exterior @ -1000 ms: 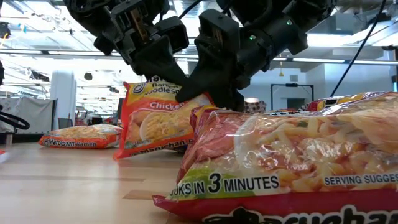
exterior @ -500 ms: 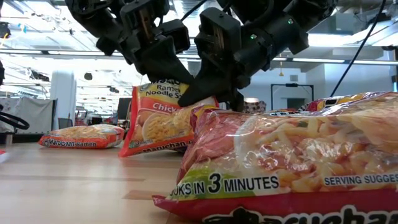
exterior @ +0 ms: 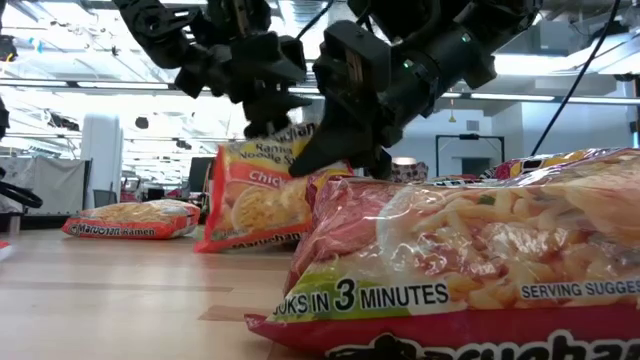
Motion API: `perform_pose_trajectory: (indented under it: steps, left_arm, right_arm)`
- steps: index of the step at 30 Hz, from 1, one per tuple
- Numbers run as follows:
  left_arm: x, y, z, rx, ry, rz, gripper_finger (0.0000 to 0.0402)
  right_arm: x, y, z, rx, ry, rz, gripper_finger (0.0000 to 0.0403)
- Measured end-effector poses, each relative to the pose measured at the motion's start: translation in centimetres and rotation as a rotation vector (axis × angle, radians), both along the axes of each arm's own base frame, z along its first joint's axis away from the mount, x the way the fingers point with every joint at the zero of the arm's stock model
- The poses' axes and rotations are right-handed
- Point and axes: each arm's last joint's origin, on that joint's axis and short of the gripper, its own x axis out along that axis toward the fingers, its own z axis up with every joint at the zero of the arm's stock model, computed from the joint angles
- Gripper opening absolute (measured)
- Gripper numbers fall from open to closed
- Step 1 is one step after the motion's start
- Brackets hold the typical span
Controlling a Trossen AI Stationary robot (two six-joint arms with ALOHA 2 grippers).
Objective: Sort Maruchan noodles
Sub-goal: Put the orange noodle pack into the left white bin
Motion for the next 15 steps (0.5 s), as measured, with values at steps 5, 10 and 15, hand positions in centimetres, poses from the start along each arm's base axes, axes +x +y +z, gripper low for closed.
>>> perform_pose_trajectory:
  steps: [5,10,15]
  left_arm:
    - [-1.4,3.4,1.9,0.017,-0.088,0.035,0.0098]
    - [-3.4,6.5,4.4,0.153,-0.217,0.144,0.0098]
    - [-4.7,8.5,5.6,0.252,-0.269,0.261,0.0098]
  right_arm:
    - [0.8,-0.5,1.1,0.026,-0.011,0.039,0.0024]
    - [1.6,-2.0,2.3,-0.02,0.035,0.034,0.0024]
    - [2.2,-3.7,3.5,-0.053,0.062,0.013,0.0025]
